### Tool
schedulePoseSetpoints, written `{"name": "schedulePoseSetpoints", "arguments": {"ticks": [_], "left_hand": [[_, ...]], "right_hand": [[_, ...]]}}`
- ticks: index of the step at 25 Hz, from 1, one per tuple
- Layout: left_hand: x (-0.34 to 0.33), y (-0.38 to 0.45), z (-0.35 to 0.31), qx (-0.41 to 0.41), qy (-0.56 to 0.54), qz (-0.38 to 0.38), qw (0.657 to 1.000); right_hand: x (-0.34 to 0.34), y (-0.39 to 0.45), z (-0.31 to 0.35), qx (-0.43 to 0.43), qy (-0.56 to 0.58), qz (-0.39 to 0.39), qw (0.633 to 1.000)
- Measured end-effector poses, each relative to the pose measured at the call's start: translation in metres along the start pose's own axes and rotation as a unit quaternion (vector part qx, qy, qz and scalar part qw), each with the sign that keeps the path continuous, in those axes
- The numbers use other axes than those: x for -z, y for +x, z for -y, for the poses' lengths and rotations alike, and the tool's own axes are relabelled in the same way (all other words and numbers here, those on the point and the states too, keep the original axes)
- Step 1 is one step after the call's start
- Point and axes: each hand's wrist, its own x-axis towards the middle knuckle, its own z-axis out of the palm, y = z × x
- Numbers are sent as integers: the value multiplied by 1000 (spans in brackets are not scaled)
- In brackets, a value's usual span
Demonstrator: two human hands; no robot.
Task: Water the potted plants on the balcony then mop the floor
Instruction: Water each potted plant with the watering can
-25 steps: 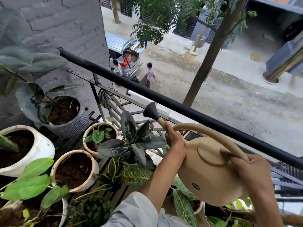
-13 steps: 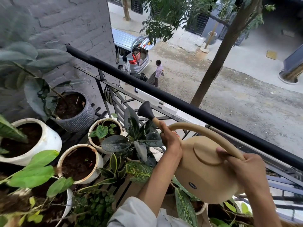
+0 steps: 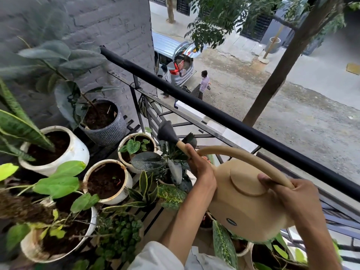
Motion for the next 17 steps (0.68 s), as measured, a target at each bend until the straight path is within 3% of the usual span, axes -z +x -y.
{"name": "schedulePoseSetpoints", "arguments": {"ticks": [12, 17], "left_hand": [[8, -43, 22, -9, 53, -4, 999], [16, -59, 27, -11, 23, -21, 999]], "right_hand": [[23, -36, -19, -54, 29, -28, 998], [32, -40, -25, -60, 31, -20, 998]]}}
